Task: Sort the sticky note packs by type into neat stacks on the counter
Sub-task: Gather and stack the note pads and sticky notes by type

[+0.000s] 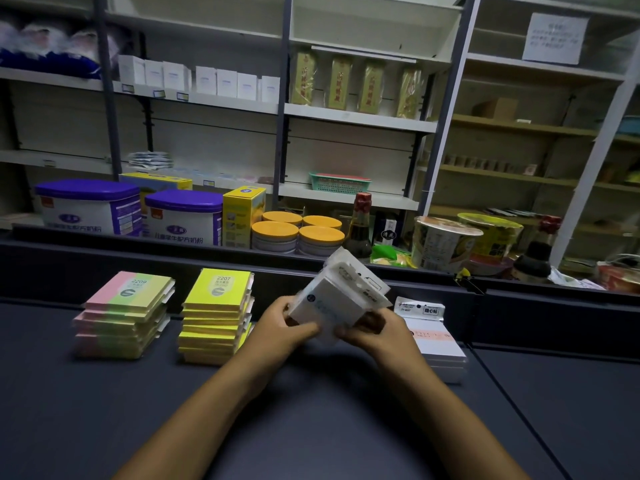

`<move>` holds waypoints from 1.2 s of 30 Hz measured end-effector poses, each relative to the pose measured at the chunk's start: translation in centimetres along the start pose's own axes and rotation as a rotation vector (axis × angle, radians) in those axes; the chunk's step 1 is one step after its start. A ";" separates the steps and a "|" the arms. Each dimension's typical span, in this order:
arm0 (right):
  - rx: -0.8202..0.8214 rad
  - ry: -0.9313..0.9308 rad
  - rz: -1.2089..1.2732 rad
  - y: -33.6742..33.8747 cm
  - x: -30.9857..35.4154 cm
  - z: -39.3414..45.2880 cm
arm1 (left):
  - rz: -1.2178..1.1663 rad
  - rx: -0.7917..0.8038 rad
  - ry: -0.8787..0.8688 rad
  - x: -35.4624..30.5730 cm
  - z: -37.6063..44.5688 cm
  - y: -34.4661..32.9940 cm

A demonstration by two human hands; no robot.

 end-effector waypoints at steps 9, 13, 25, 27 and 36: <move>-0.078 0.068 -0.525 -0.2 0.0 -0.5 | 0.675 0.190 -0.060 0.3 -0.1 1.0; -0.061 0.064 -0.575 -0.7 -0.3 -0.6 | 0.829 0.213 -0.072 0.1 -0.1 1.1; -0.114 0.020 -0.509 -0.5 -0.7 -0.7 | 0.733 0.097 -0.060 0.4 -0.6 1.5; -0.124 0.005 -0.435 -0.4 -0.7 -0.6 | 0.721 0.083 -0.057 0.3 -0.4 1.6; -0.109 -0.210 -0.257 0.9 -1.9 -0.4 | 0.393 0.002 0.108 0.4 -0.7 2.3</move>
Point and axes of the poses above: each hand's wrist, its own z-axis towards the middle knuckle, its own y-axis out of the back of the hand, x = y × z, the point moved 8 cm from there along z, towards the middle knuckle, and after that the axes turned 12 degrees about -y, right-handed, at the moved point
